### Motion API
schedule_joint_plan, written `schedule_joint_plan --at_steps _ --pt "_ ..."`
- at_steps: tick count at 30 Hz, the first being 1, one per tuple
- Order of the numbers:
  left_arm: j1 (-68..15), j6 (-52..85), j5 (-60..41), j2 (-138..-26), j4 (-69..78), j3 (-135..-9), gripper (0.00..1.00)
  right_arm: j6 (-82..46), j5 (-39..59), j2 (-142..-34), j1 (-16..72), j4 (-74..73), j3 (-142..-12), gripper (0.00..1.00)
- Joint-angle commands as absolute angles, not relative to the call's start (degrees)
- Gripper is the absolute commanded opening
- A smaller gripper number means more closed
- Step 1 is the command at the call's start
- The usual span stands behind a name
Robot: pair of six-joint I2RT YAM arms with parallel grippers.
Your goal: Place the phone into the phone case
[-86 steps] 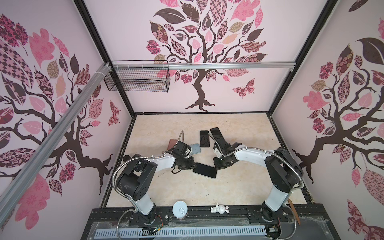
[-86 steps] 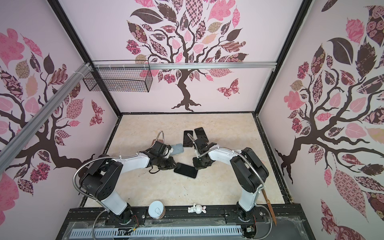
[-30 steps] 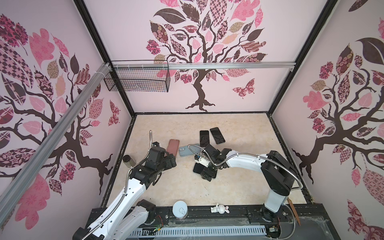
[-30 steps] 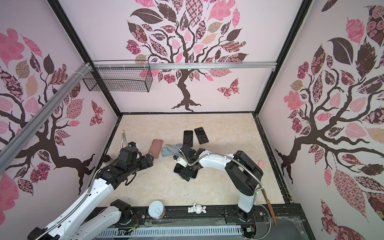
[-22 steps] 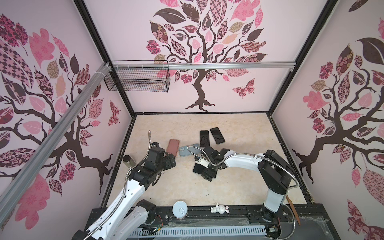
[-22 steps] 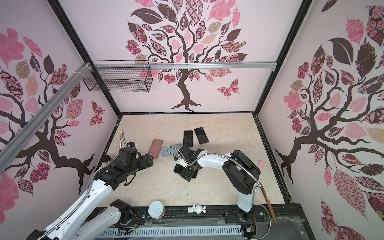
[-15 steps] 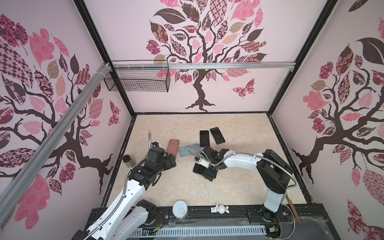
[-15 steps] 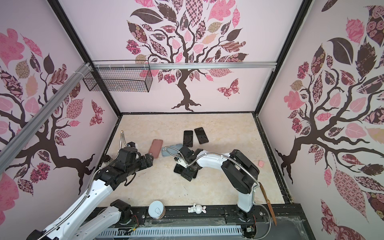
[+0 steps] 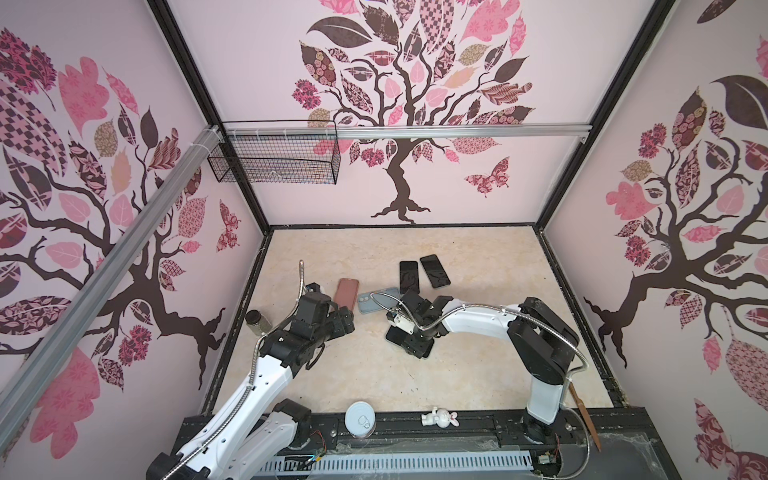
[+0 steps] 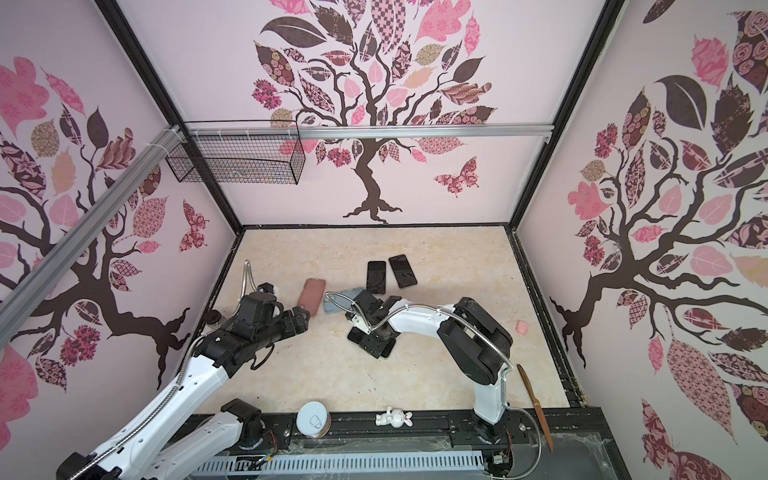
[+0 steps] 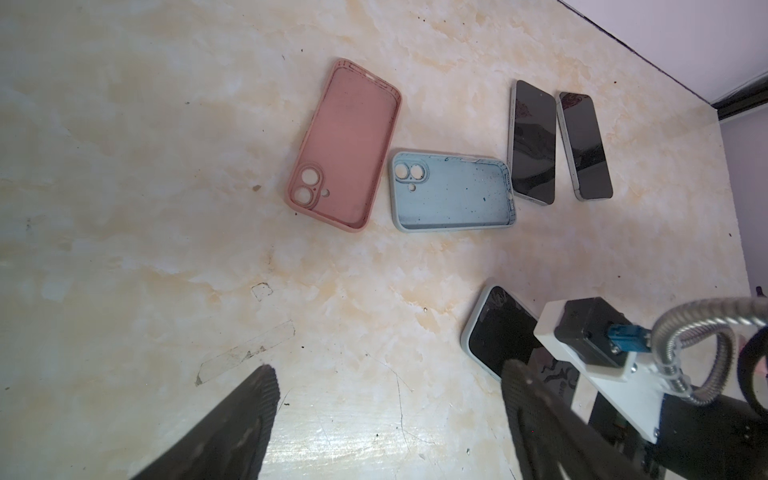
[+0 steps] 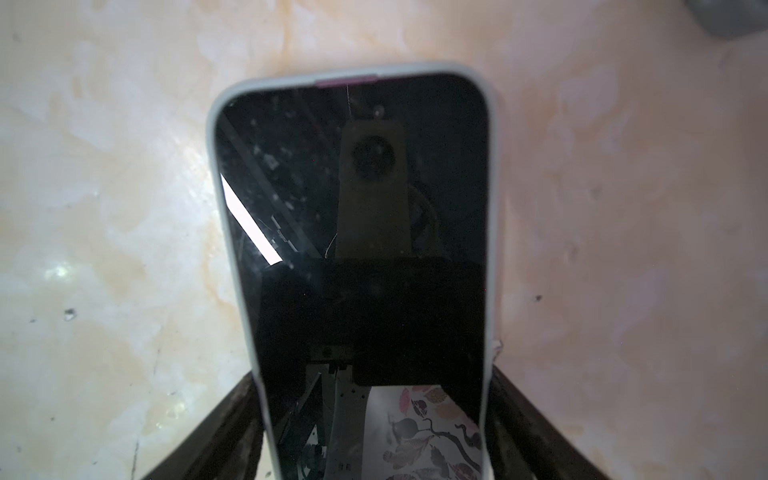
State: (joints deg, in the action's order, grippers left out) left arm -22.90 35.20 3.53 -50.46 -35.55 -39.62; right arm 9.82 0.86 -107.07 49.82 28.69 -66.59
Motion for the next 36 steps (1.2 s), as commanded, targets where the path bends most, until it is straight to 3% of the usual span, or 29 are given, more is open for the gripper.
schedule_joint_plan --at_steps 1,3,5,8,23,27,36 --pt "-22.68 35.63 2.66 -50.26 -33.66 -38.77 0.87 3.99 1.05 -106.70 49.78 27.03 -63.76 0.56" --pt "-22.68 35.83 2.60 -50.29 -33.67 -38.86 0.87 1.29 1.94 -104.67 48.65 26.05 -63.08 0.48" --pt "-22.68 36.24 2.75 -50.28 -34.18 -39.11 0.87 -1.87 2.33 -102.40 46.39 25.06 -62.44 0.33" --pt "-22.68 36.30 1.97 -50.39 -34.35 -39.20 0.87 -5.13 3.46 -98.79 41.94 23.65 -61.65 0.25" --pt "-22.67 33.19 -3.29 -55.58 -30.79 -40.34 0.87 -10.19 -5.82 -97.92 20.62 28.28 -70.62 0.25" --pt "-22.68 33.31 -3.73 -56.55 -30.30 -40.43 0.87 -10.44 -2.27 -99.71 14.30 28.01 -71.30 0.27" --pt "-22.68 33.79 -2.15 -57.12 -29.03 -40.75 0.87 -8.02 -4.39 -105.03 11.67 27.96 -73.35 0.27"
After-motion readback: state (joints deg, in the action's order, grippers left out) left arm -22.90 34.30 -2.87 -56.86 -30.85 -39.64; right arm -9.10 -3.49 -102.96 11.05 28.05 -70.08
